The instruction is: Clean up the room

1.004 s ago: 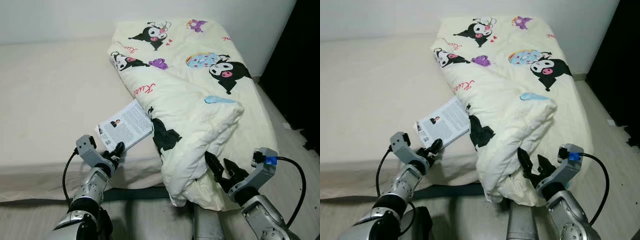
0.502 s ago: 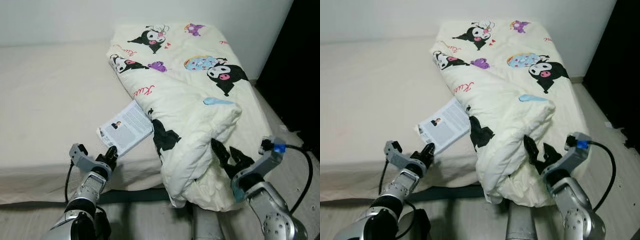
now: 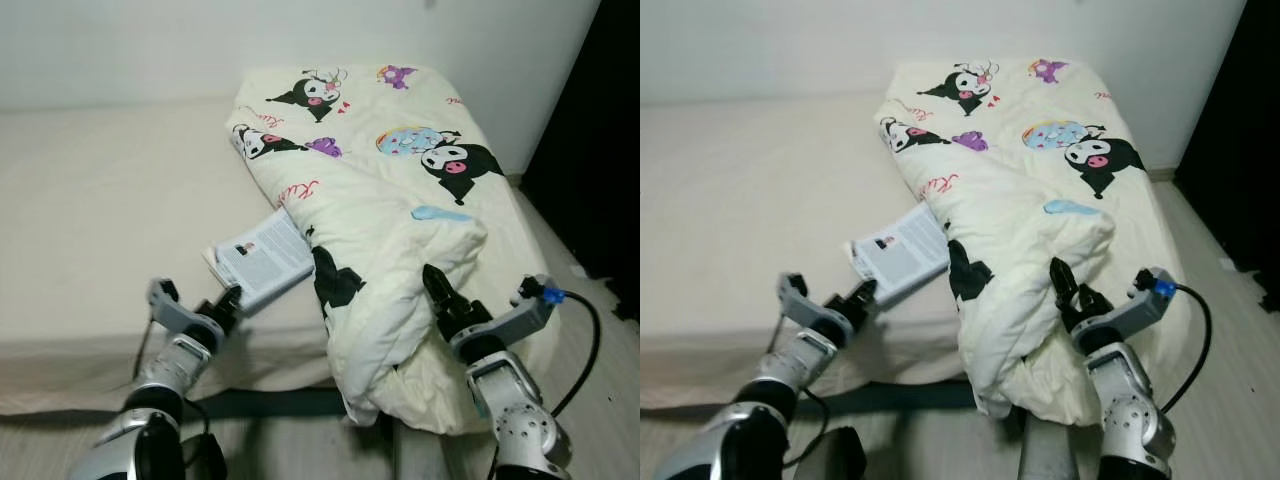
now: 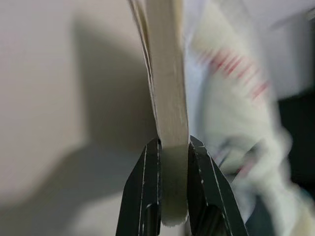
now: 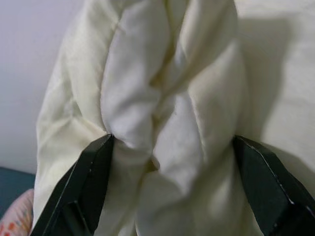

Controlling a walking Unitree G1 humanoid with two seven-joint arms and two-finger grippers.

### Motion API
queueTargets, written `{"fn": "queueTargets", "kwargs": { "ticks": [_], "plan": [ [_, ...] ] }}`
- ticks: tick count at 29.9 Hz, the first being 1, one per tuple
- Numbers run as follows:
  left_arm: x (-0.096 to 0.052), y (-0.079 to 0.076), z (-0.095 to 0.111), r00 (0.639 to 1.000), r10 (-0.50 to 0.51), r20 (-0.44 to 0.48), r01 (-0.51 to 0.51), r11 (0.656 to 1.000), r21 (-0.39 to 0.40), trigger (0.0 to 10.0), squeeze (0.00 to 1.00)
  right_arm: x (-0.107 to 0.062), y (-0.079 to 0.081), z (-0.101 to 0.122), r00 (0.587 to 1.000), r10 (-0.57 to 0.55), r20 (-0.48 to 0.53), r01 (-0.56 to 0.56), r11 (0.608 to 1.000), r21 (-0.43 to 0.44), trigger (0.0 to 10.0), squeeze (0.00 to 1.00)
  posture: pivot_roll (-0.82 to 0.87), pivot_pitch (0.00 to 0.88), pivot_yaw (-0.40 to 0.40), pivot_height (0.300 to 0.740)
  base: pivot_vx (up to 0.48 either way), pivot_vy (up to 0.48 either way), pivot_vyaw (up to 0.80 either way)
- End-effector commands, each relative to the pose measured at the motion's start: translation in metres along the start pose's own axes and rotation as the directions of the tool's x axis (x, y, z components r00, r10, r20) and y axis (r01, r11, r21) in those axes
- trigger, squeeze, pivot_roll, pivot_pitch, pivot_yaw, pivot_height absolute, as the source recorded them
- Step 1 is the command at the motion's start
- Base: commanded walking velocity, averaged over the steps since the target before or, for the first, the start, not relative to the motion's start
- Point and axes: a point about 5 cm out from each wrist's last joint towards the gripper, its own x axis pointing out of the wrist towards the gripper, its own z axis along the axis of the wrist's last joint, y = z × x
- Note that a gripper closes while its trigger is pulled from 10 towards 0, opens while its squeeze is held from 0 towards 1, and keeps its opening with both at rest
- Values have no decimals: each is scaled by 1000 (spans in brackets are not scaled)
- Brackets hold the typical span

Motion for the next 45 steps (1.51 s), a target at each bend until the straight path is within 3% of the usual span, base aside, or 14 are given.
{"fn": "queueTargets", "kwargs": {
  "ticks": [1,7,13,15,16,17,20,21,22,23,27,29,33,45],
  "plan": [
    [9,-34,68,968,-102,229,74,989,126,0,0,9,3,-12,999,25,-42,-26,999,-24,10000,0,-71,0,104,436,0,0,0],
    [-9,-106,179,811,-246,531,5,910,415,0,0,44,42,-32,973,146,-181,-174,973,-150,10000,0,-16,0,77,436,0,0,0],
    [-21,-132,199,743,-291,602,-98,843,529,0,0,55,74,-55,907,284,-310,-349,920,-177,10000,0,1,0,50,436,0,0,0],
    [-19,-139,187,737,-319,596,-123,804,582,0,0,41,120,-99,702,482,-525,-656,725,-210,10000,0,-2,0,38,436,0,0,0],
    [-19,-139,187,737,-319,596,-123,804,582,0,0,41,120,-99,702,482,-525,-656,725,-210,10000,0,-2,0,38,436,0,0,0],
    [-13,-133,173,759,-291,583,-116,820,560,0,0,22,144,-126,515,577,-633,-810,569,-141,10000,0,-9,0,29,436,0,0,0],
    [-13,-133,173,759,-291,583,-116,820,560,0,0,22,144,-126,515,577,-633,-810,569,-141,10000,0,-9,0,29,436,0,0,0],
    [-5,-124,151,792,-247,559,-92,856,508,0,0,-2,160,-148,309,632,-711,-910,413,-28,10000,0,-18,0,24,436,0,0,0],
    [-5,-124,151,792,-247,559,-92,856,508,0,0,-2,160,-148,309,632,-711,-910,413,-28,10000,0,-18,0,24,436,0,0,0],
    [2,-116,128,825,-208,526,-72,884,462,0,0,-20,163,-157,154,645,-748,-953,298,60,10000,0,-36,0,19,436,0,0,0],
    [7,-113,104,856,-190,481,-42,901,432,0,0,-21,154,-148,141,638,-757,-961,273,51,10000,0,-58,0,14,436,0,0,0],
    [10,-114,86,874,-189,447,-17,908,418,0,0,-12,142,-136,231,607,-760,-953,298,-52,10000,0,-61,0,14,436,0,0,0],
    [15,-120,61,898,-200,392,26,913,408,0,0,8,100,-60,518,612,-597,-831,526,-181,10000,0,-88,0,9,436,0,0,0],
    [20,-133,41,906,-242,347,72,896,438,0,0,12,75,-16,668,592,-451,-733,626,-265,10000,0,-113,0,11,436,0,0,0]
  ]
}}
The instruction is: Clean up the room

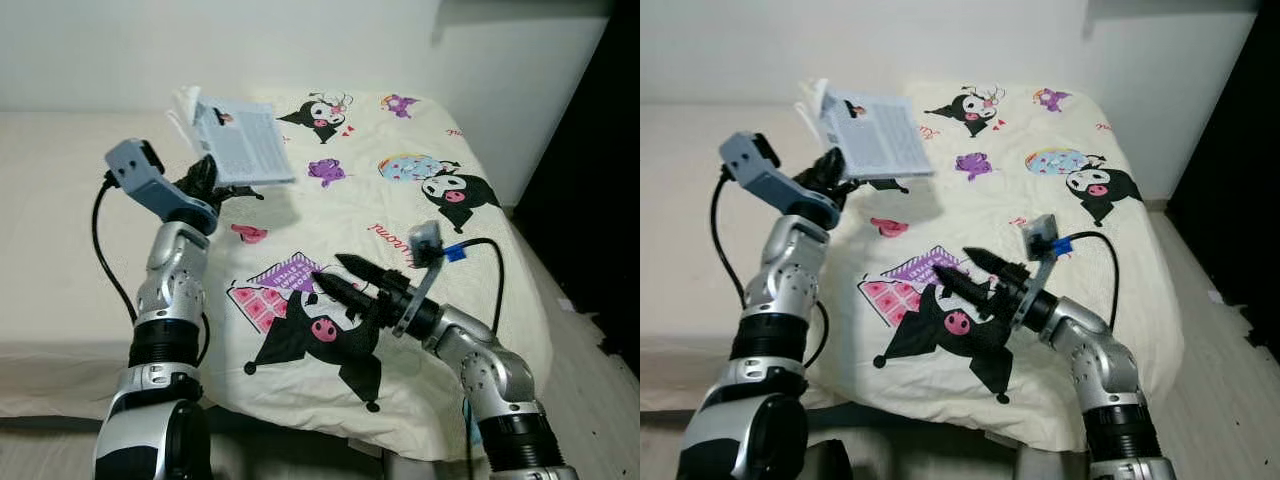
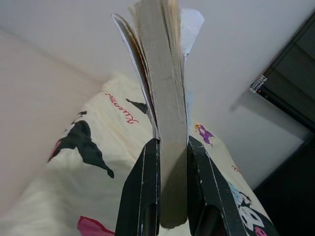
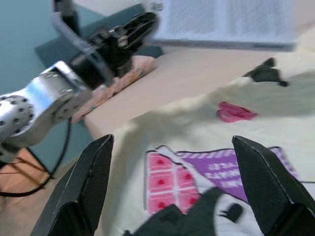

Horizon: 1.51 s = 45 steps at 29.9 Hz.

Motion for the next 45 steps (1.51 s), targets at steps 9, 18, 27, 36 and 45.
{"fn": "queueTargets", "kwargs": {
  "ticks": [9,18,27,36,45],
  "plan": [
    [-11,-23,-5,935,-352,-34,338,919,-205,0,0,-27,-54,29,813,-472,341,393,877,277,10000,647,-116,0,7,436,0,0,0],
    [-36,-1,12,780,-619,-93,592,777,-213,0,0,-90,-67,76,713,-431,554,318,902,293,10000,408,-112,0,-9,436,0,0,0],
    [-60,-38,5,581,-809,-94,752,577,-317,0,0,-75,-42,72,877,-202,435,108,967,232,10000,0,-110,0,-19,436,0,0,0],
    [-79,-65,-6,449,-891,-64,793,431,-431,0,0,-60,-21,52,953,-33,302,-38,973,227,10000,0,-106,0,-20,436,0,0,0],
    [-81,-60,-1,450,-890,-73,794,436,-424,0,0,-71,-22,63,927,-22,375,-70,971,229,0,0,-106,0,-19,436,0,0,0]
  ]
}}
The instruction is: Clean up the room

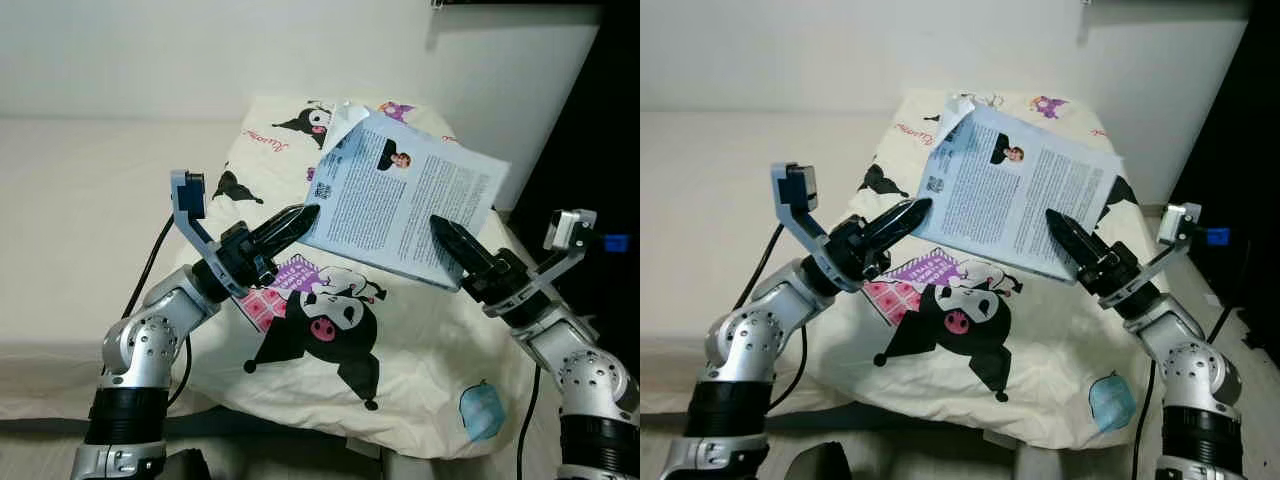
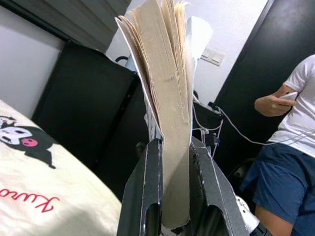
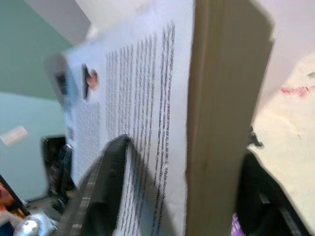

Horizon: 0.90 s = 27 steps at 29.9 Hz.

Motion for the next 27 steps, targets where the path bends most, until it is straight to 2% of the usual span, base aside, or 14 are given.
{"fn": "queueTargets", "kwargs": {
  "ticks": [1,7,14,15,16,17,18,19,22,23,24,25,26,27],
  "plan": [
    [4,-6,2,998,-64,8,64,998,-11,0,0,1,6,4,999,39,15,-39,999,3,0,0,-106,0,-20,436,0,0,0],
    [1,-4,3,999,-42,4,42,999,-2,0,0,0,9,6,998,63,32,-63,998,12,0,0,-106,0,-19,436,0,0,0],
    [0,-3,-2,1000,-19,-12,19,1000,-2,0,0,0,8,10,998,43,52,-42,999,-21,0,0,-108,0,-21,436,0,0,0],
    [1,0,-3,1000,9,-11,-9,1000,-7,9765,0,0,7,13,997,39,63,-37,999,-24,0,0,-110,0,-22,436,0,0,0],
    [1,0,-3,1000,9,-11,-9,1000,-7,9765,0,0,7,13,997,39,63,-37,999,-24,0,0,-110,0,-22,436,0,0,0],
    [2,3,-4,999,39,-5,-39,999,-11,10000,596,0,7,15,997,34,73,-32,999,-29,0,0,-109,0,-22,436,0,0,0],
    [2,3,-4,999,39,-5,-39,999,-11,10000,596,0,7,15,997,34,73,-32,999,-29,0,0,-109,0,-22,436,0,0,0],
    [3,6,-4,998,69,2,-69,998,-9,10000,1000,0,6,17,996,30,84,-27,999,-33,0,0,-109,0,-22,436,0,0,0],
    [-2,18,2,988,155,18,-156,987,42,10000,1000,0,2,22,993,2,119,4,998,-58,0,0,-113,0,-23,436,0,0,0],
    [-2,18,2,988,155,18,-156,987,42,10000,1000,0,2,22,993,2,119,4,998,-58,0,0,-113,0,-23,436,0,0,0],
    [-9,29,10,974,227,22,-228,968,99,10000,1000,0,-1,25,990,-21,141,31,997,-66,0,0,-112,0,-27,436,0,0,0],
    [-25,49,34,926,374,56,-377,901,217,10000,1000,-2,-6,30,982,-68,175,82,994,-75,0,0,-109,0,-30,436,0,0,0],
    [-31,55,44,904,420,79,-425,868,255,10000,1000,-2,-8,31,979,-84,185,100,992,-78,0,0,-109,0,-30,436,0,0,0],
    [-31,55,44,904,420,79,-425,868,255,10000,1000,-2,-8,31,979,-84,185,100,992,-78,0,0,-109,0,-30,436,0,0,0]
  ]
}}
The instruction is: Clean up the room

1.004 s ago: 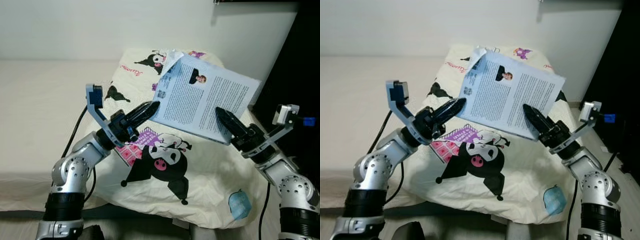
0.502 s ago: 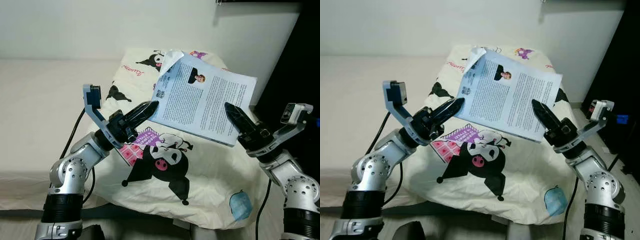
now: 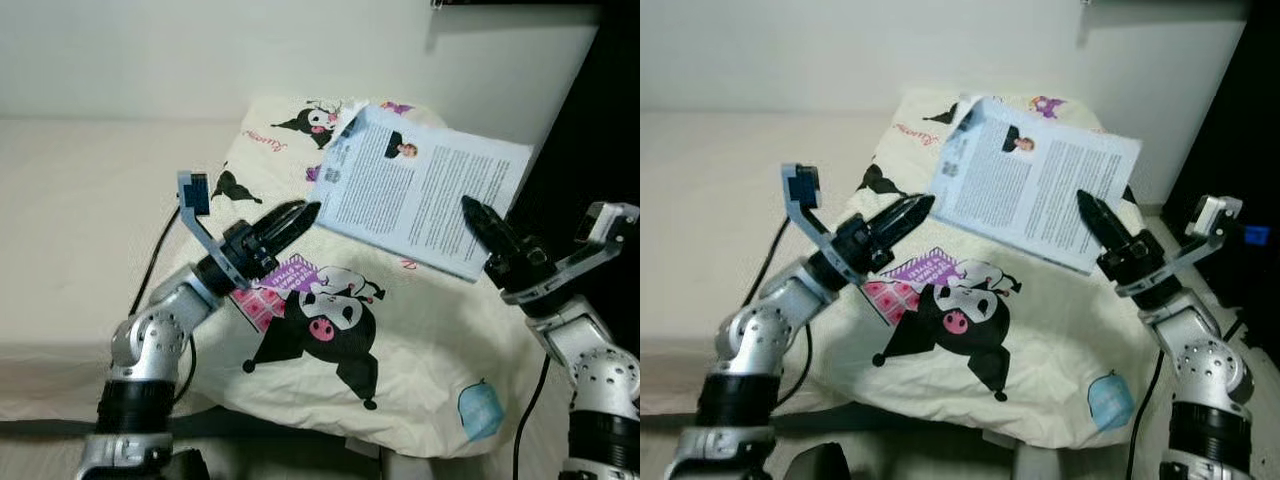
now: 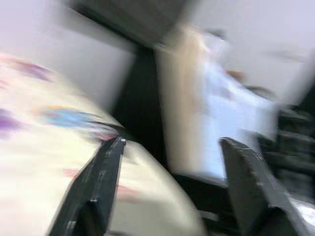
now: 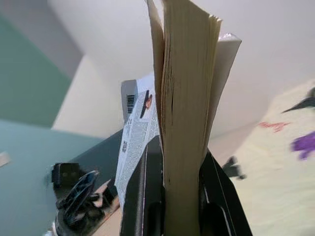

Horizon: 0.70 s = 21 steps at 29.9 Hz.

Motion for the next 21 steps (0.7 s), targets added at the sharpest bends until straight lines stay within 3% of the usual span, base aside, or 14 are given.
{"fn": "queueTargets", "kwargs": {
  "ticks": [1,3,6,8,9,10,11,13,15,17,18,19,20,21],
  "plan": [
    [-9,13,7,996,83,25,-84,995,49,10000,1000,0,-1,8,999,-16,44,17,999,-29,0,0,-109,0,-30,436,0,0,0],
    [-12,21,15,991,125,48,-128,990,58,10000,1000,0,-3,10,998,-27,51,29,999,-32,0,0,-109,0,-29,436,0,0,0],
    [-23,43,35,959,276,59,-282,940,190,10000,1000,-3,-5,13,997,-46,63,48,998,-41,0,0,-108,0,-26,436,0,0,0],
    [-23,43,35,959,276,59,-282,940,190,10000,1000,-3,-5,13,997,-46,63,48,998,-41,0,0,-108,0,-26,436,0,0,0],
    [-29,53,41,936,349,49,-349,900,260,10000,1000,-5,-6,15,996,-54,67,57,997,-46,0,0,-108,0,-26,436,0,0,0],
    [-29,53,41,936,349,49,-349,900,260,10000,1000,-5,-6,15,996,-54,67,57,997,-46,0,0,-108,0,-26,436,0,0,0],
    [-35,56,31,934,352,-54,-320,897,306,10000,1000,-7,-7,14,996,-66,64,69,996,-50,0,0,-111,0,-17,436,0,0,0],
    [-35,56,31,934,352,-54,-320,897,306,10000,1000,-7,-7,14,996,-66,64,69,996,-50,0,0,-111,0,-17,436,0,0,0],
    [-48,60,3,910,345,-228,-265,909,321,10000,1000,-11,-8,13,995,-74,59,78,996,-54,0,0,-109,0,-16,436,0,0,0],
    [-53,62,-7,897,356,-264,-269,911,314,10000,1000,-12,-8,13,996,-73,58,76,996,-53,0,0,-109,0,-16,436,0,0,0],
    [-57,65,-17,880,380,-284,-292,905,308,10000,588,-12,-8,12,996,-72,56,75,996,-54,0,0,-107,0,-14,436,0,0,0],
    [-57,65,-17,880,380,-284,-292,905,308,10000,588,-12,-8,12,996,-72,56,75,996,-54,0,0,-107,0,-14,436,0,0,0],
    [-62,68,-29,859,404,-314,-317,902,291,10000,157,-12,-8,11,996,-73,53,76,995,-57,0,0,-110,0,-11,436,0,0,0],
    [-66,70,-37,846,414,-336,-330,902,279,10000,157,-12,-8,11,996,-74,52,77,995,-59,0,0,-110,0,-11,436,0,0,0]
  ]
}}
